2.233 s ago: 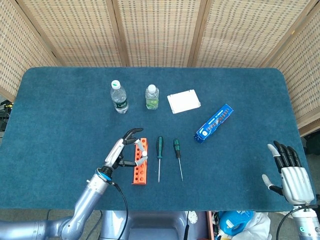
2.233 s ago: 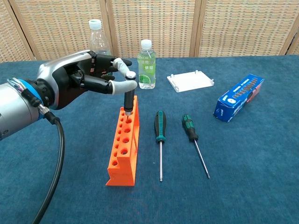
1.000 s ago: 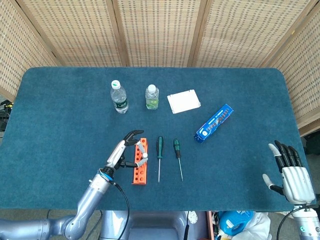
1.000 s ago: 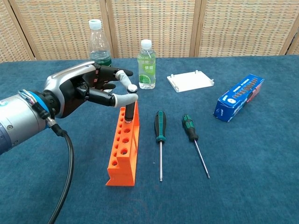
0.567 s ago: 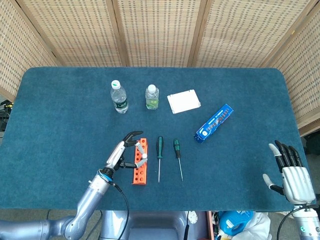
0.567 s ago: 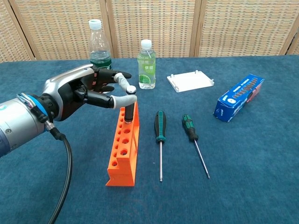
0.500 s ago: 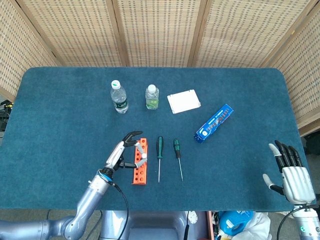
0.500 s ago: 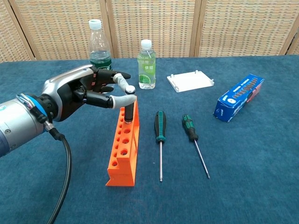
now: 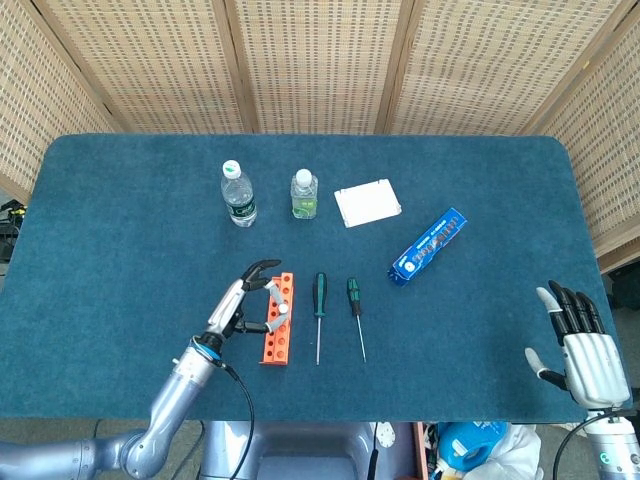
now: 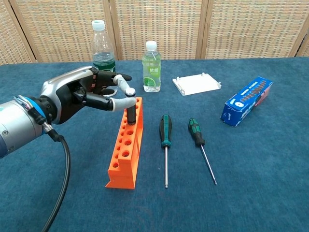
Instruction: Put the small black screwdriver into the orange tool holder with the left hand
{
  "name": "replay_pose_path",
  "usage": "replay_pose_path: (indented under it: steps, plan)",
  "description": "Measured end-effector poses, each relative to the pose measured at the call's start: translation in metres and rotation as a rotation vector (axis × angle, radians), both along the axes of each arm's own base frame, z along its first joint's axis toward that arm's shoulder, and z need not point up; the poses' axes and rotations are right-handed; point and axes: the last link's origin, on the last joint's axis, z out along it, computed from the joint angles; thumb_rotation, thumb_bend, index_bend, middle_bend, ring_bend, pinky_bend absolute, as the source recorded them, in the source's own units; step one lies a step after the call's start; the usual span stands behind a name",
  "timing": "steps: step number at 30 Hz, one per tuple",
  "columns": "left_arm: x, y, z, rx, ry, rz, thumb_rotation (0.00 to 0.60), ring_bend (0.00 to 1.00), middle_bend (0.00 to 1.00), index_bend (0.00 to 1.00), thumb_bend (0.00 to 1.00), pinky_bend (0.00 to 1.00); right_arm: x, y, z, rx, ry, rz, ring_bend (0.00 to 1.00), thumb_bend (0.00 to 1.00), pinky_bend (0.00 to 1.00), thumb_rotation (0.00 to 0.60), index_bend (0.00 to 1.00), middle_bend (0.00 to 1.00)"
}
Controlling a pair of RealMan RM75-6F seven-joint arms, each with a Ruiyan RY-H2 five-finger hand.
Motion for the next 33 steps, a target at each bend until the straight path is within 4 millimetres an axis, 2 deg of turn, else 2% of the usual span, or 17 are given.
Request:
replay_pose_path:
  steps: [17,25,33]
  plan:
    - [-0.0047,-0.0018,-0.0023,-0.014,0.012,0.015,0.600,0.00,0.14,0.71,0.41,0.00,0.0003,0.0004,0.0008,-0.002,-0.002,0.002,0.00,0.28,0.00,0.600,0.00,0.00]
    - [-0.0047,-0.0016,-0.0002,-0.023,0.003,0.008,0.600,0.00,0.11,0.57,0.37,0.00,0.0004,0.0003,0.0005,-0.003,-0.003,0.003,0.00,0.28,0.00,0.600,0.00,0.00]
    - [-0.0065,-0.0020,0.0003,-0.035,0.011,0.004,0.600,0.00,0.10,0.56,0.36,0.00,0.0005,0.0006,0.0006,-0.002,-0.001,0.004,0.00,0.28,0.00,0.600,0.00,0.00]
